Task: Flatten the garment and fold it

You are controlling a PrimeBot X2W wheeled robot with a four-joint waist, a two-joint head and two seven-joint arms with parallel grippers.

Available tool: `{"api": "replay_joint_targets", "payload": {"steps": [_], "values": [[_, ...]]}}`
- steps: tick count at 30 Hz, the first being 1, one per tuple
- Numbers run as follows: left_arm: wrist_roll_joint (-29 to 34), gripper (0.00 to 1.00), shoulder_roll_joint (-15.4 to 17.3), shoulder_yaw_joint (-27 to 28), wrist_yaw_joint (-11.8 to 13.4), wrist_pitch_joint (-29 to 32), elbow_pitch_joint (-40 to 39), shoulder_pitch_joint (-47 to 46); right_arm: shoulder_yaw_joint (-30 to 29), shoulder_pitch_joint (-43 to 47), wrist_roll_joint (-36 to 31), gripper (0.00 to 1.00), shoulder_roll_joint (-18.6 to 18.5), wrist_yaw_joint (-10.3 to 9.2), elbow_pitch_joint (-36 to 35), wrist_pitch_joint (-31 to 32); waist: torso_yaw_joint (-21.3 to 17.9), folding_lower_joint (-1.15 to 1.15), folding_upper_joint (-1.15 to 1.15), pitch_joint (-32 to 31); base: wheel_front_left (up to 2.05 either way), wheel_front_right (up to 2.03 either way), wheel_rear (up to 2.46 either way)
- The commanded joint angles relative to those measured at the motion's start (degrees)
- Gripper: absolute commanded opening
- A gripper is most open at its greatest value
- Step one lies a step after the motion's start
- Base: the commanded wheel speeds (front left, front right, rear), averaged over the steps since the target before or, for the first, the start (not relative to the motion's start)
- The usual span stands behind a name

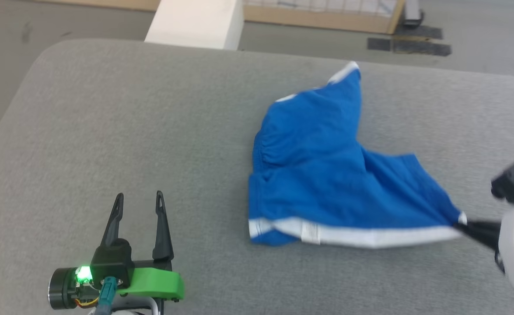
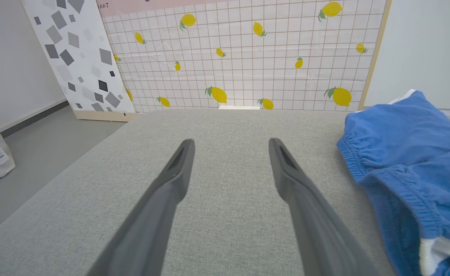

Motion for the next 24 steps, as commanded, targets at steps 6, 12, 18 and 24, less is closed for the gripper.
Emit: {"api": "replay_joint_targets", "payload": {"steps": [6,12,18,24], "values": [[0.79,1.0,0.6,0.28,-0.73,-0.21,0.44,0.81,-2.32,10.34,2.75,0.0,0.22,-0.1,1.13,-4.87,-3.72,0.0,0.0,-3.15,0.0,0.0,0.0],[1.28,1.0,0.48,-0.94,-0.97,-0.21,0.81,0.25,-4.79,17.2,3.2,0.0,3.81,-0.1,5.8,-7.33,-3.08,0.0,0.0,-2.86,0.0,0.0,0.0],[1.46,1.0,1.1,-1.23,-1.42,-0.21,1.83,0.65,-9.83,20.49,0.16,1.0,7.71,-0.1,10.76,-13.09,-3.22,0.0,0.0,-4.62,0.0,0.0,0.0],[3.55,1.0,3.46,-2.8,-1.97,-0.21,0.85,0.67,-20.72,23.16,-5.6,1.0,10.47,-0.1,13.06,-23.91,-4.54,0.0,0.0,-7.24,0.0,0.0,0.0]]}}
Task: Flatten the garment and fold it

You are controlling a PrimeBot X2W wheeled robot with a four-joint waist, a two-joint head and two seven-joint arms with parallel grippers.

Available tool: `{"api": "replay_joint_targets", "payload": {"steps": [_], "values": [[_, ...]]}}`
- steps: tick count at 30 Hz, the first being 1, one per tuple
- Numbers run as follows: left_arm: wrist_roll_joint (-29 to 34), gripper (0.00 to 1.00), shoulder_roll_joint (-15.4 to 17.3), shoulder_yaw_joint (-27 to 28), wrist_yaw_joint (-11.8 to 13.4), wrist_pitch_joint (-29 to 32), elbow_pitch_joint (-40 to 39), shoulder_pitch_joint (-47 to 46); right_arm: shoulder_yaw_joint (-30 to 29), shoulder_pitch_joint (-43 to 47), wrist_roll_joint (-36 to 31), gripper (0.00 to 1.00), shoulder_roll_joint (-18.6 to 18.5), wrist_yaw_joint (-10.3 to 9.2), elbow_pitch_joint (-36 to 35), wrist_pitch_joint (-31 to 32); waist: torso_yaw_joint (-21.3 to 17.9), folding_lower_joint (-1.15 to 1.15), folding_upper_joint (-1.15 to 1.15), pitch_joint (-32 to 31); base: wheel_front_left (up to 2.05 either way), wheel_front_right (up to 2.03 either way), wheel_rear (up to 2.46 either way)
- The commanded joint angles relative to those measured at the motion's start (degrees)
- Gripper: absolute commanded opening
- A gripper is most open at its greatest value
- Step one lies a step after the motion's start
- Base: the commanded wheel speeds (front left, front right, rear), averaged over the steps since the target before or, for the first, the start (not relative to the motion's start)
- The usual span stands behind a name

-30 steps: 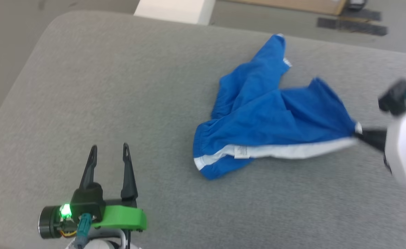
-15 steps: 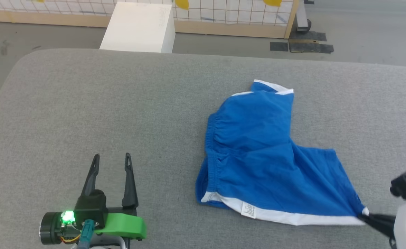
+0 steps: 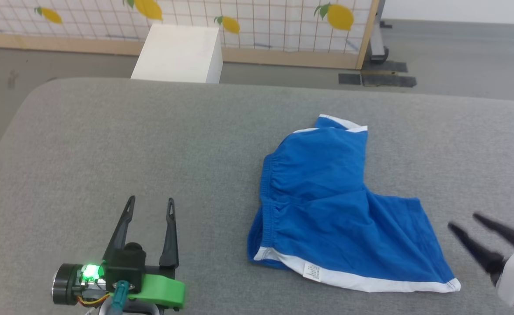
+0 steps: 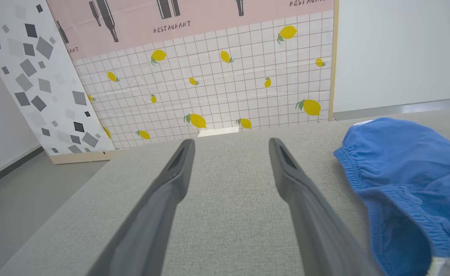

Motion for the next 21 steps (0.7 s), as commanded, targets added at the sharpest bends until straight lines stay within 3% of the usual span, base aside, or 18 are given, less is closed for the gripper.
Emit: {"api": "replay_joint_targets", "payload": {"steps": [1,3,7,8,9,11,15,19,21], "values": [[0.96,1.0,0.84,-0.61,-0.28,-0.21,-0.49,0.27,-3.07,1.24,-2.15,1.0,1.26,-0.1,1.03,-2.59,-0.99,0.0,0.0,-1.19,0.0,0.0,0.0],[1.29,1.0,1.33,-1.44,-0.38,-0.21,-1.02,-0.13,-9.04,2.37,-6.49,1.0,3.7,-0.1,2.59,-4.75,-1.4,0.0,0.0,-1.45,0.0,0.0,0.0],[1.35,1.0,1.94,-2.88,-0.59,-0.21,-1.93,-0.89,-26.76,6.31,-18.72,1.0,12.58,-0.1,0.93,-5.59,-2.25,0.0,0.0,-1.72,0.0,0.0,0.0],[1.06,1.0,2.02,-3.14,-0.77,-0.21,-2.05,-1.13,-32.64,8.36,-23.19,1.0,15.83,-0.1,-1.34,-5.6,-2.43,0.0,0.0,-1.68,0.0,0.0,0.0],[0.63,1.0,2.31,-3.63,-1.33,-0.21,-1.87,-1.58,-41.42,12.74,-30.56,1.0,22.1,-0.1,-6.45,-5.62,-2.68,0.0,0.0,-1.59,0.0,0.0,0.0],[0.21,1.0,2.53,-4.33,-2.18,-0.21,-1.51,-2.29,-48.29,16.92,-37.29,1.0,28.36,-0.1,-12.3,-5.62,-2.76,0.0,0.0,-1.45,0.0,0.0,0.0],[0.0,1.0,3.15,-6.08,-4.18,-0.21,0.17,-4.01,-56.41,22.45,-46.71,1.0,38.86,-0.1,-22.62,-5.63,-2.81,0.0,0.0,-1.0,0.0,0.0,0.0],[0.23,1.0,3.62,-8.74,-6.95,0.23,3.04,-6.12,-60.4,25.37,-51.25,1.0,45.56,-0.1,-28.65,-5.63,-2.64,0.0,0.0,-0.49,0.0,0.0,0.0],[0.51,1.0,3.94,-10.68,-8.89,2.66,4.36,-7.67,-60.89,26.28,-52.7,1.0,47.02,-0.1,-30.5,-5.64,-2.47,0.0,0.0,-0.07,0.0,0.0,0.0]]}}
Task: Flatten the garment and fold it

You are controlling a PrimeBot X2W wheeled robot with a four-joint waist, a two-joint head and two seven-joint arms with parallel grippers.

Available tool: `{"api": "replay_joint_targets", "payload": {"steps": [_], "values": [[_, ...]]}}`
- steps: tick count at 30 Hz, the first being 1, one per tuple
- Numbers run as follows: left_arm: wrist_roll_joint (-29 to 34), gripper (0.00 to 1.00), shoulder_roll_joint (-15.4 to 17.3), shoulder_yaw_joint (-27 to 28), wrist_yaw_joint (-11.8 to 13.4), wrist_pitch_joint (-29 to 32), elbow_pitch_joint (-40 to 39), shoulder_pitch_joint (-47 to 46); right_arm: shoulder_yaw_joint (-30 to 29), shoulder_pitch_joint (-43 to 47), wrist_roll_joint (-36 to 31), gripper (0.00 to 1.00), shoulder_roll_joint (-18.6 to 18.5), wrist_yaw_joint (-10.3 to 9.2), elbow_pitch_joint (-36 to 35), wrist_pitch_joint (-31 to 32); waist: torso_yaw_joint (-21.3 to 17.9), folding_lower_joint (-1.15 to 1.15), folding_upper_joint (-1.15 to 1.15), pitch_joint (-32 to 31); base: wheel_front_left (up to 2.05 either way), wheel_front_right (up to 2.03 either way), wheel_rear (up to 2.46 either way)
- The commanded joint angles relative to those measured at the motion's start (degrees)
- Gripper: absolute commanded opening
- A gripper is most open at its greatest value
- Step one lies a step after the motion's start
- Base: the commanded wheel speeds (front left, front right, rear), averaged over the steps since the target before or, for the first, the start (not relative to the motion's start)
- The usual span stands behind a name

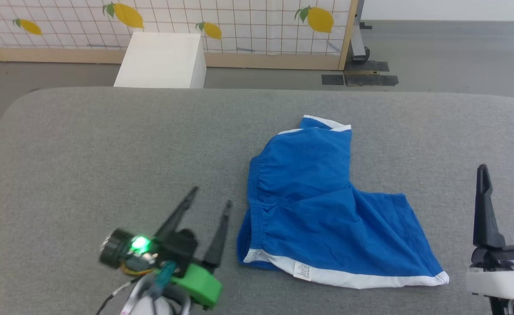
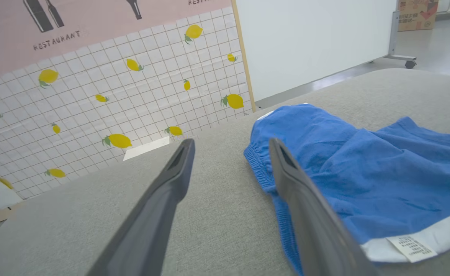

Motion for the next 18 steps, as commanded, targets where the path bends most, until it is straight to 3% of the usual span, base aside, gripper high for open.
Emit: {"api": "replay_joint_targets", "payload": {"steps": [1,4,7,14,18], "values": [[-0.39,1.0,0.38,-1.11,-1.27,1.49,0.44,-1.75,-0.11,0.74,-0.97,1.0,0.51,-0.09,-0.97,-0.29,0.21,0.0,-0.01,0.43,0.0,0.0,0.0],[-2.35,1.0,0.87,-5.05,-3.45,8.08,1.13,-4.52,0.22,1.56,-1.53,1.0,1.75,-0.09,-2.29,-0.29,0.31,0.0,-0.01,1.45,0.0,0.0,0.0],[-5.06,1.0,2.06,-8.9,-4.11,15.45,1.28,-6.65,0.76,1.67,-1.75,1.0,2.23,-0.09,-2.09,-0.29,0.13,0.0,-0.01,2.28,0.0,0.0,0.0],[-16.48,1.0,9.66,-20.26,-4.29,33.3,-0.06,-10.22,1.24,0.59,-2.14,1.0,2.62,-0.09,-1.51,-0.29,-1.05,0.0,-0.01,4.18,0.0,0.0,0.0],[-21.8,1.0,12.76,-23.47,-4.3,37.15,-1.3,-11.53,1.29,-0.12,-2.16,1.0,2.67,-0.09,-0.94,-0.29,-1.77,0.0,-0.01,5.05,0.0,0.0,0.0]]}}
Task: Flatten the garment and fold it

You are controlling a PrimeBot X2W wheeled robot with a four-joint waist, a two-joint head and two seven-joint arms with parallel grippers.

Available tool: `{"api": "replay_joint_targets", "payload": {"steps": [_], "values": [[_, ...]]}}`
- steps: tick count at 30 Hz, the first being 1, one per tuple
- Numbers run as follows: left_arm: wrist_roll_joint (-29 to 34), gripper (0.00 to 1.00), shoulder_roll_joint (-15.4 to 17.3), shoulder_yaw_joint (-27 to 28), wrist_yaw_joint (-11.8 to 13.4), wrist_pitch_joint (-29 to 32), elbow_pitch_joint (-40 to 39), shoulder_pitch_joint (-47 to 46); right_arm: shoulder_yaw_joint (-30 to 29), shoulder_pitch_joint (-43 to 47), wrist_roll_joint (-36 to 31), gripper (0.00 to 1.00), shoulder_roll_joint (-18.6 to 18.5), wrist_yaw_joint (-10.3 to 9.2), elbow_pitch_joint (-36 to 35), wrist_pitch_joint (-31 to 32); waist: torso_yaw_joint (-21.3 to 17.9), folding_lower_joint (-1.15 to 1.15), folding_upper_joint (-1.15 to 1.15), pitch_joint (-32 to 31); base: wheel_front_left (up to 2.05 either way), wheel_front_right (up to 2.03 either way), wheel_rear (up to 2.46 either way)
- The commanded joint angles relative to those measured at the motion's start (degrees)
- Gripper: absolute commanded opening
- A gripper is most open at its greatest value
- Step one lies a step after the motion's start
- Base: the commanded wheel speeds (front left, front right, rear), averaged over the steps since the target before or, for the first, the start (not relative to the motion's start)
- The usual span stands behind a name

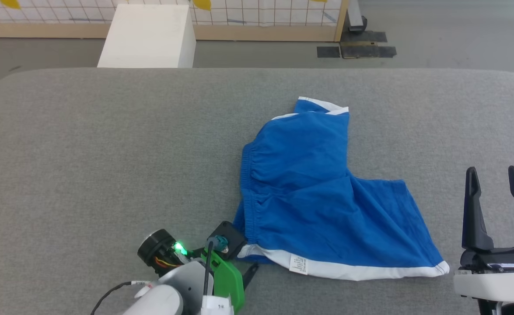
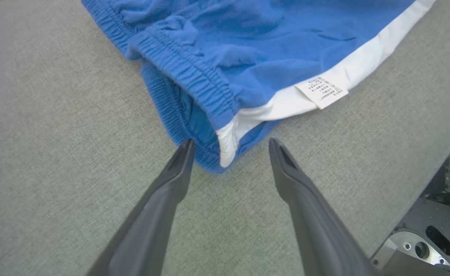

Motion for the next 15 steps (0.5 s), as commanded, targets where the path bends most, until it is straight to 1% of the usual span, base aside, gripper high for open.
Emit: {"api": "replay_joint_targets", "payload": {"steps": [1,5,11,12,13,15], "values": [[-1.59,1.0,0.93,-0.83,-0.2,0.63,-0.34,-1.26,0.07,-1.14,-0.23,1.0,0.33,-0.09,0.27,-0.29,-0.66,0.0,0.0,0.81,0.0,0.0,0.0],[-2.23,1.0,2.19,-2.2,-0.2,0.48,0.08,-2.73,0.4,-1.91,-0.26,1.0,0.37,-0.09,0.87,-0.29,-1.34,0.0,0.0,1.66,0.0,0.0,0.0],[-1.37,1.0,1.98,-3.48,-0.18,-1.67,1.23,-4.42,0.84,-2.22,-0.38,1.0,-0.33,-0.09,2.43,-0.29,-1.75,0.0,0.0,2.21,0.0,0.0,0.0],[-1.59,0.15,1.94,-3.81,-0.18,-1.63,1.51,-4.4,1.04,-2.22,-0.6,1.0,-0.9,-0.09,2.57,-0.29,-1.7,0.0,0.0,2.22,0.0,0.0,0.0],[-1.72,0.0,1.84,-3.9,-0.18,-2.21,1.55,-4.48,1.27,-2.21,-1.12,1.0,-1.82,-0.09,2.66,-0.29,-1.59,0.0,0.0,2.2,0.0,0.0,0.0],[-1.7,0.0,2.11,-4.15,-0.18,-2.96,1.89,-4.24,1.48,-2.44,-2.2,1.0,-3.67,-0.09,2.53,-0.29,-1.46,0.0,0.0,2.08,0.0,0.0,0.0]]}}
